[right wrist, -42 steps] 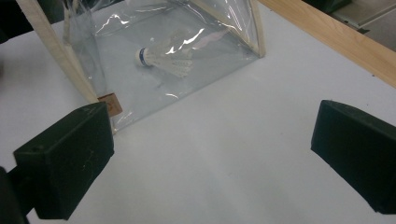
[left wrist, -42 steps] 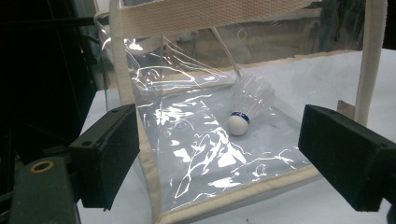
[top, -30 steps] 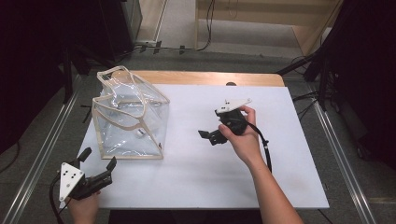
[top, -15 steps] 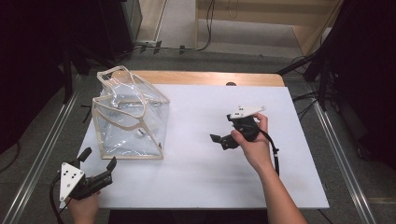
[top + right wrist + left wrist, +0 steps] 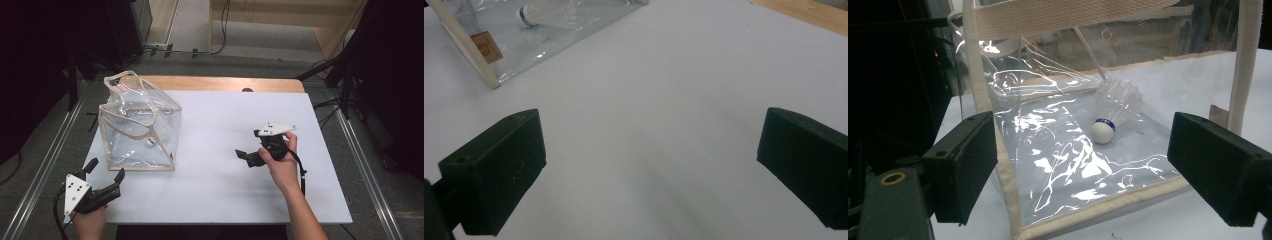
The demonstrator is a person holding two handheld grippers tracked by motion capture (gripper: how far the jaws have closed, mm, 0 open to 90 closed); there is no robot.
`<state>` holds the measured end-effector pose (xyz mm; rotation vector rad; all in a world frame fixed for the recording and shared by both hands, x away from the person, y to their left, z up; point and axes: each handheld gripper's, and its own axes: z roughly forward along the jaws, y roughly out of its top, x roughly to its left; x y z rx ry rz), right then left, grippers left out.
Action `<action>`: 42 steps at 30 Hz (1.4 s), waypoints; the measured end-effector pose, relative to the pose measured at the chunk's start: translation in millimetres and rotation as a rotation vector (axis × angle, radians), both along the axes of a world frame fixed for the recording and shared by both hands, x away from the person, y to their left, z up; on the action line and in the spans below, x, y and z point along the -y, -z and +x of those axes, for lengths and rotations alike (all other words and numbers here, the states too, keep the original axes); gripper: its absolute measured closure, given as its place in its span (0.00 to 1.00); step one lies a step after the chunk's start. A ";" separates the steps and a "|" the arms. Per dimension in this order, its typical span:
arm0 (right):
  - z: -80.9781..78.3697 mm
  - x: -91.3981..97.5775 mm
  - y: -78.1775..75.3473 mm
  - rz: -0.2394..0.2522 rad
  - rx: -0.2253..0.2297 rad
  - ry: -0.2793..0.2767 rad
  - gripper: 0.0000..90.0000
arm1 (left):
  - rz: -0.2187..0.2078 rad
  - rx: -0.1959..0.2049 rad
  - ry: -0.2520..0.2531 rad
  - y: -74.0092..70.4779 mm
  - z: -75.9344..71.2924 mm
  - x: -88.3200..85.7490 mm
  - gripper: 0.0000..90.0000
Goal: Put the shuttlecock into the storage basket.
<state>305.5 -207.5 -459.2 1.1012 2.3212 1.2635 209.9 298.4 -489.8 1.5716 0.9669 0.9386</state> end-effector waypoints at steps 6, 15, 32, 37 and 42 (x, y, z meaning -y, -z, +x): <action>-6.1 11.1 6.3 0.014 0.006 0.025 0.00 | 0.002 0.000 -0.001 0.1 0.0 0.3 0.15; -14.7 25.7 9.3 0.031 0.028 0.054 0.00 | 0.003 0.001 -0.004 0.5 0.4 1.4 0.15; -36.1 59.7 16.3 0.057 0.063 0.127 0.00 | 0.018 -0.003 -0.006 0.5 0.2 1.9 0.15; -44.5 70.0 18.6 0.066 0.084 0.142 0.00 | 0.018 -0.003 -0.007 0.5 0.2 2.0 0.15; -50.5 77.2 22.2 0.078 0.088 0.152 0.00 | 0.017 -0.004 -0.006 0.6 -0.2 2.0 0.15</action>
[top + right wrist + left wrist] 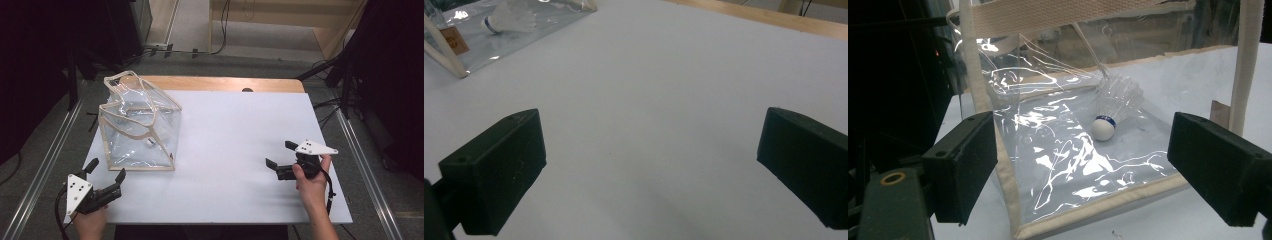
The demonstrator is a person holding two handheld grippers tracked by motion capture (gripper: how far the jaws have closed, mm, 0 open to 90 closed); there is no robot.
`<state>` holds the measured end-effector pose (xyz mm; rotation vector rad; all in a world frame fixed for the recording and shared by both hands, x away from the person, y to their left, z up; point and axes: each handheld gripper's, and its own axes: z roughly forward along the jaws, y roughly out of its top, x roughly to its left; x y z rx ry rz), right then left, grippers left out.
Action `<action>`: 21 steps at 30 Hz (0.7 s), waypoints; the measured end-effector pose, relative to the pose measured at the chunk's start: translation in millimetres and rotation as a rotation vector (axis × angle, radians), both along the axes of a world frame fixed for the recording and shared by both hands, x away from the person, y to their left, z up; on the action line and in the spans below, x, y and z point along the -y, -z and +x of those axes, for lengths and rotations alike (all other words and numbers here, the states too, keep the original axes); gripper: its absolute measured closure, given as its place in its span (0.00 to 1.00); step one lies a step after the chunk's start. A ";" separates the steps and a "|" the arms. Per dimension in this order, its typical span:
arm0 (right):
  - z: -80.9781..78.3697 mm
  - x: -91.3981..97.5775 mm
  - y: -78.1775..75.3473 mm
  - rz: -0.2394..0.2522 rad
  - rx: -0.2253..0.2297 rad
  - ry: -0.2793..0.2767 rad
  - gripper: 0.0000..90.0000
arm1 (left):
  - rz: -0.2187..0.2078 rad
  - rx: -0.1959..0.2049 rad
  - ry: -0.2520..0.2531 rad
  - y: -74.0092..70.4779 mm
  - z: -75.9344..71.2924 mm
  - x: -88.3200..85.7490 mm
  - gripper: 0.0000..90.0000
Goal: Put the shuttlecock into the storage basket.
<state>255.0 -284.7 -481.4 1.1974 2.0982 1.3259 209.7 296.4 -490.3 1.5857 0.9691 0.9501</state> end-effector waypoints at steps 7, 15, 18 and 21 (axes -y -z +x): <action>-9.4 11.0 4.8 0.008 0.009 0.017 0.00 | 0.002 0.001 0.002 0.1 0.0 0.2 0.15; -20.6 27.9 10.1 0.029 0.016 0.046 0.00 | 0.002 0.000 0.002 0.0 0.0 0.3 0.15; -25.4 34.8 12.8 0.037 0.020 0.064 0.00 | 0.002 -0.001 0.002 -0.1 0.0 0.2 0.15; -31.3 40.6 16.5 0.043 0.021 0.080 0.00 | -0.001 -0.002 0.003 -0.2 -0.1 -0.4 0.15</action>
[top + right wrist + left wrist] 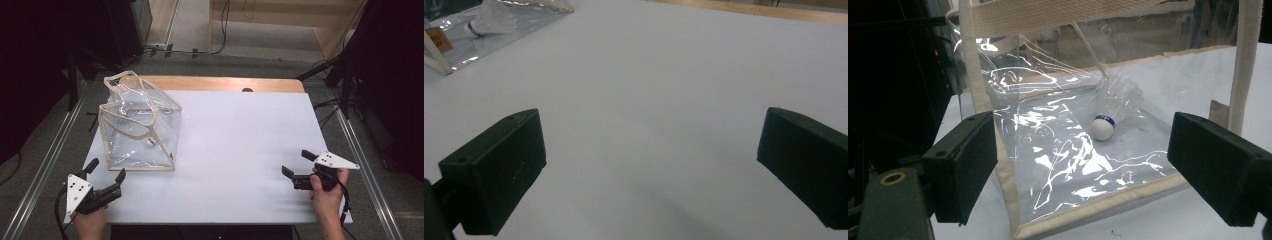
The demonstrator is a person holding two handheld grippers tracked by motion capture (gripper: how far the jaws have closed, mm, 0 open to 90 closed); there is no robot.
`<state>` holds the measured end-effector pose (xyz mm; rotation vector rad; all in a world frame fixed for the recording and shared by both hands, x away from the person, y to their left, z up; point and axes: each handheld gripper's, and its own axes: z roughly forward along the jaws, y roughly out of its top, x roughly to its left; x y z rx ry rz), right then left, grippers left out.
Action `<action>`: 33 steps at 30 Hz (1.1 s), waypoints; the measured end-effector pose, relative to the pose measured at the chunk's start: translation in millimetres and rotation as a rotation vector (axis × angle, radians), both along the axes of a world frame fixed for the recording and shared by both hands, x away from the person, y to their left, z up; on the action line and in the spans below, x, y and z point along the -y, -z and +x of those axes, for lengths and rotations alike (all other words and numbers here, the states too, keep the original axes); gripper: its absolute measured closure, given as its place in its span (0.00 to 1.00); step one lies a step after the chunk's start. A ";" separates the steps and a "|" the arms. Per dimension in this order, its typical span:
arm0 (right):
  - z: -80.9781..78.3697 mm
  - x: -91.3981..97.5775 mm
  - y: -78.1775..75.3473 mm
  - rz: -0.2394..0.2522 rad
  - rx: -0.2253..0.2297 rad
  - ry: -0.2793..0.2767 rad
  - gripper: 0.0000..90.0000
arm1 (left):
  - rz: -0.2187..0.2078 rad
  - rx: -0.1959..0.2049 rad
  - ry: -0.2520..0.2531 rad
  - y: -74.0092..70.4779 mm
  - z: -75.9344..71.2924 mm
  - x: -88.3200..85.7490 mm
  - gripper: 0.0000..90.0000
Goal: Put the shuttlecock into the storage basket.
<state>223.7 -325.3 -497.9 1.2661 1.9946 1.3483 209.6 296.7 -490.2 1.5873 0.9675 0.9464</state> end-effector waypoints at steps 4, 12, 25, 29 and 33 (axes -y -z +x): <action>-6.7 7.0 3.4 0.014 0.008 0.017 0.00 | 0.001 0.001 0.000 0.0 0.0 0.1 0.15; -18.5 18.6 6.6 0.057 0.034 0.054 0.00 | -0.008 0.003 0.003 -0.1 -0.3 -0.3 0.15; -33.7 41.9 10.7 0.089 0.066 0.103 0.00 | -0.013 0.000 0.004 -0.4 0.0 -1.6 0.15; -34.0 44.0 10.6 0.098 0.079 0.112 0.00 | -0.012 -0.003 0.004 -0.4 0.4 -1.2 0.15; -34.2 44.7 10.2 0.102 0.086 0.112 0.00 | -0.012 -0.002 0.004 -0.5 0.6 -1.6 0.15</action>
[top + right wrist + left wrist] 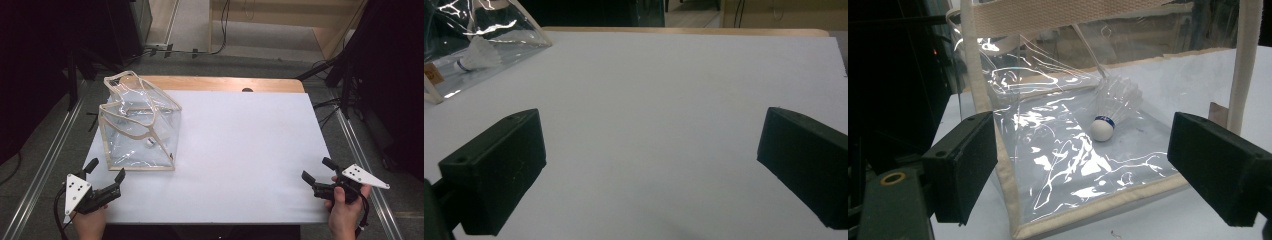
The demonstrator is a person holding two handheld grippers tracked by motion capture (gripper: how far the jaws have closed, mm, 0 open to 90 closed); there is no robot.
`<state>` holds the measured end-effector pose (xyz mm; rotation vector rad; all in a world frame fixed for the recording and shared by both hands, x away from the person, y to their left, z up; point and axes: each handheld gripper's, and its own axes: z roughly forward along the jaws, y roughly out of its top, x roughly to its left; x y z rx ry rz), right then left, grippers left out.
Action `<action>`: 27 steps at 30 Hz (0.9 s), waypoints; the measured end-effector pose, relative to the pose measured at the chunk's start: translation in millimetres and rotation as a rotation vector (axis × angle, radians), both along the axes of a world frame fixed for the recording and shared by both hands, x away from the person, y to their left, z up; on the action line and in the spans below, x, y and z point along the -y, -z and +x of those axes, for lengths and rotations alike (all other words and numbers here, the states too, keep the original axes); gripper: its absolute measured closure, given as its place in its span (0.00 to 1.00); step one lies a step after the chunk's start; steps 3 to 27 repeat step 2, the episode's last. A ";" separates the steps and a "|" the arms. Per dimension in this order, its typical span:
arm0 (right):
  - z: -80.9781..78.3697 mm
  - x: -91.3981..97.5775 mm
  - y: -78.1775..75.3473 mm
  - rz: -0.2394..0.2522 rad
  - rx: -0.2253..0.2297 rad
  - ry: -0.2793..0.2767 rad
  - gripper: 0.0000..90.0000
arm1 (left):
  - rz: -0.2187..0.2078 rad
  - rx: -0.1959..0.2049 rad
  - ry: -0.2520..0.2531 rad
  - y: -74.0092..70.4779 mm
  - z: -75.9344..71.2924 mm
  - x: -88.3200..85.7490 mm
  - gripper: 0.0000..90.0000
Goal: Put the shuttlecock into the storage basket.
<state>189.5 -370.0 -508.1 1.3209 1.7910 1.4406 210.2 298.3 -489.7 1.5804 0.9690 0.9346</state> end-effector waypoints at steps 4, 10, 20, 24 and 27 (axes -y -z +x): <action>0.0 0.2 -0.2 0.000 0.000 -0.001 0.00 | -0.002 0.000 0.000 0.0 0.0 -0.1 0.15; 0.0 0.2 -0.2 0.000 0.000 -0.001 0.00 | -0.002 0.000 0.000 0.0 0.0 -0.1 0.15; 0.0 0.2 -0.2 0.000 0.000 -0.001 0.00 | -0.002 0.000 0.000 0.0 0.0 -0.1 0.15; 0.0 0.2 -0.2 0.000 0.000 -0.001 0.00 | -0.002 0.000 0.000 0.0 0.0 -0.1 0.15; 0.0 0.2 -0.2 0.000 0.000 -0.001 0.00 | -0.002 0.000 0.000 0.0 0.0 -0.1 0.15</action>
